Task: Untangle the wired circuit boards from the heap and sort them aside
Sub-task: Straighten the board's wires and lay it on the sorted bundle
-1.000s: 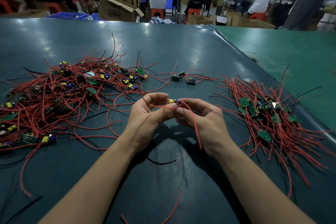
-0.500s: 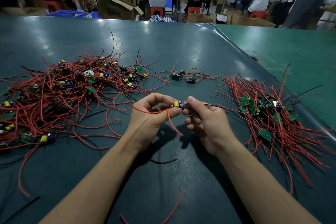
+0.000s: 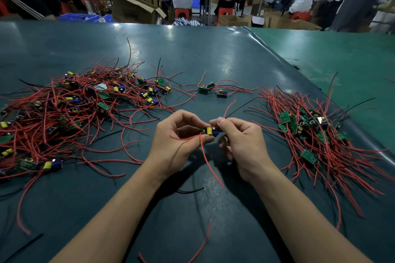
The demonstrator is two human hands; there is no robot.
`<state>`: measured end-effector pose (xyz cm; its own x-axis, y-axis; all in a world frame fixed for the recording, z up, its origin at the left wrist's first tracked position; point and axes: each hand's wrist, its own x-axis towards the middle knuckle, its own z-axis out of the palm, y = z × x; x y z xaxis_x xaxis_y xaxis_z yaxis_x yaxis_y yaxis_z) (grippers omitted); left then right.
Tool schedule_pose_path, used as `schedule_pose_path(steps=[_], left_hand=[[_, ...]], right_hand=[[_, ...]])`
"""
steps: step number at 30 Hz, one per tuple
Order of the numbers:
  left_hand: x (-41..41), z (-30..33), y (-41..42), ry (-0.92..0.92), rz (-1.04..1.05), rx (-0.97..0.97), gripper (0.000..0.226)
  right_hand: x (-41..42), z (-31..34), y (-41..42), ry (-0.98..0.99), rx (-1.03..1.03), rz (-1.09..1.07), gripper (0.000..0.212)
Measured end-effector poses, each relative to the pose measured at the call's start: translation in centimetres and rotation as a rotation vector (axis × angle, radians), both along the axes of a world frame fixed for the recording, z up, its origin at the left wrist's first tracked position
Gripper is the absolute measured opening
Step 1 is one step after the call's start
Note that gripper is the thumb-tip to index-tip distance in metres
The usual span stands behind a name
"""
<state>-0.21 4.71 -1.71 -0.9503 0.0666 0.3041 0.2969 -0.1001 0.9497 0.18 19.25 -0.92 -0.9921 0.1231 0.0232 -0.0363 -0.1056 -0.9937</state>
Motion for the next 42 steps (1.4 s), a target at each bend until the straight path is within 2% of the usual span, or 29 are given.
schedule_pose_path(steps=[4,7,10,17,21,23,28,32,36,38,42], left_hand=[[-0.1,0.1,-0.1,-0.006,-0.011,0.032,0.035],[0.0,0.0,0.0,0.001,-0.010,0.018,0.034],[0.0,0.1,-0.2,-0.002,-0.016,0.033,0.034],[-0.5,0.5,-0.5,-0.175,-0.059,0.261,0.041],[-0.6,0.5,-0.6,-0.199,-0.047,0.357,0.042],[-0.7,0.3,-0.7,-0.191,-0.019,0.348,0.043],[-0.7,0.2,-0.7,-0.129,0.008,0.311,0.038],[-0.4,0.3,-0.6,-0.029,0.042,0.220,0.031],[-0.2,0.5,-0.3,-0.039,0.000,0.173,0.030],[0.0,0.7,-0.2,-0.055,-0.008,0.183,0.030],[0.0,0.8,-0.2,-0.052,0.024,0.221,0.030]], right_hand=[[-0.1,0.1,-0.1,-0.024,-0.078,-0.066,0.014],[-0.2,0.4,0.2,-0.006,-0.104,-0.110,0.023],[-0.1,0.6,0.4,-0.004,-0.102,-0.091,0.016],[-0.2,1.2,1.3,-0.077,-0.289,0.029,0.010],[-0.1,1.5,1.1,-0.104,-0.439,0.092,0.008],[0.0,1.6,1.1,-0.130,-0.549,0.142,0.011],[-0.1,1.6,0.9,-0.134,-0.639,0.104,0.016],[0.0,0.9,0.2,-0.275,-0.489,0.108,0.015],[0.0,1.0,0.4,-0.198,-0.430,0.131,0.007],[0.0,1.1,0.4,-0.160,-0.415,0.118,0.011],[-0.1,1.0,0.4,-0.157,-0.337,0.018,0.006]])
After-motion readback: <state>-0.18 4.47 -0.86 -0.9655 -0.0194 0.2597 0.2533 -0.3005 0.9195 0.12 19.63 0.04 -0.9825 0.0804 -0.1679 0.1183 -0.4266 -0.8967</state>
